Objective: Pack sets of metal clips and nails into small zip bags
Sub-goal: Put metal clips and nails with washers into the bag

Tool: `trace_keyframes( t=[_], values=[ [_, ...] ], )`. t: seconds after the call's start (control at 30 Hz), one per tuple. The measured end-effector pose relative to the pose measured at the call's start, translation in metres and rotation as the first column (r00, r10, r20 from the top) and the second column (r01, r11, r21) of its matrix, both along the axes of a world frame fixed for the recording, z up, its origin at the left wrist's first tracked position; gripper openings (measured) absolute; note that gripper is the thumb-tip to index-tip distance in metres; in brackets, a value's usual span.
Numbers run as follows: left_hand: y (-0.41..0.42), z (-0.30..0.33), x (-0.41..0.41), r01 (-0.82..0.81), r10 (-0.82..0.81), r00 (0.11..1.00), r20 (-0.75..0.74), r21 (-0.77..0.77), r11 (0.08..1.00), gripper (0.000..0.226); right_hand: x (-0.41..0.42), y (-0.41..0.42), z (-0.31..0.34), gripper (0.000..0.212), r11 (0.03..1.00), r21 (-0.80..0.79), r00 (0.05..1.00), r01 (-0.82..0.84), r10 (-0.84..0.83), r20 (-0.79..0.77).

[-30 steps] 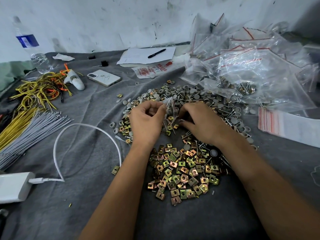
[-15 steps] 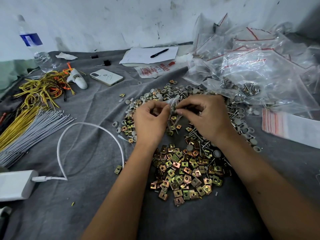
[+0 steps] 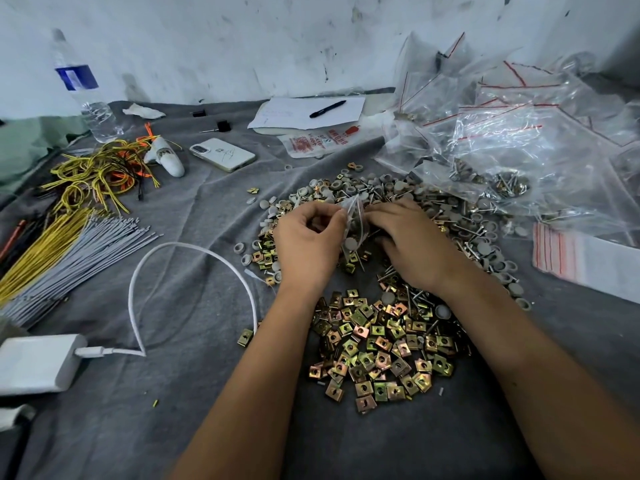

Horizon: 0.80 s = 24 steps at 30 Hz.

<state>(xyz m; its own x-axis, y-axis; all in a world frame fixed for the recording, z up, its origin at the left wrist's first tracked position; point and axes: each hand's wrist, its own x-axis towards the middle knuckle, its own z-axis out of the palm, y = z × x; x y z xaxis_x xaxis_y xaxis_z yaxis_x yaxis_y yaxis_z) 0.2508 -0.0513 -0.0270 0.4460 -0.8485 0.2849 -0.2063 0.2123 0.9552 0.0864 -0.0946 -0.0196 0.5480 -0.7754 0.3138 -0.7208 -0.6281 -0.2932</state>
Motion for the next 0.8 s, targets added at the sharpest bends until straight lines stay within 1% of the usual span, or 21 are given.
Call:
trace_keyframes(
  t=[0.07,0.13,0.23,0.33,0.47,0.7,0.77,0.8],
  values=[
    [0.0003,0.0004,0.0,-0.001,0.001,1.0,-0.011,-0.002,1.0,0.009,-0.0008,-0.0019,0.0,0.041,1.0,0.021,1.0,0.002,-0.003,0.025],
    [0.0008,0.0009,0.0005,0.008,-0.008,0.999,-0.031,-0.001,1.0,0.013,-0.0021,-0.0021,-0.0001,0.031,1.0,0.005,0.996,0.026,-0.026,0.082],
    [0.0015,0.0016,0.0009,0.015,-0.015,0.999,-0.038,0.003,1.0,0.014,-0.0041,-0.0005,-0.0009,0.023,0.999,0.007,0.991,0.051,-0.051,0.127],
    [0.0021,0.0026,0.0012,0.013,-0.013,0.999,-0.046,0.004,1.0,0.012,-0.0051,0.0018,0.0007,0.018,0.995,0.04,0.971,0.089,-0.095,0.218],
    [0.0026,0.0036,0.0016,0.019,-0.019,0.998,-0.063,0.005,1.0,0.01,-0.0064,0.0034,0.0041,0.021,0.987,0.086,0.91,0.136,-0.158,0.383],
    [0.0033,0.0039,0.0031,0.02,-0.02,0.997,-0.077,0.005,1.0,0.007,-0.008,0.003,0.0041,0.019,0.975,0.178,0.91,0.133,-0.191,0.369],
    [0.0032,0.0051,0.0025,0.023,-0.021,0.993,-0.118,0.02,1.0,0.009,-0.0089,0.0033,0.0046,0.016,0.971,0.196,0.897,0.138,-0.207,0.39],
    [0.0033,0.0061,0.0025,0.035,-0.029,0.984,-0.176,0.032,0.999,0.011,-0.0094,0.0035,0.0048,0.015,0.971,0.202,0.891,0.131,-0.205,0.406]
  ],
)
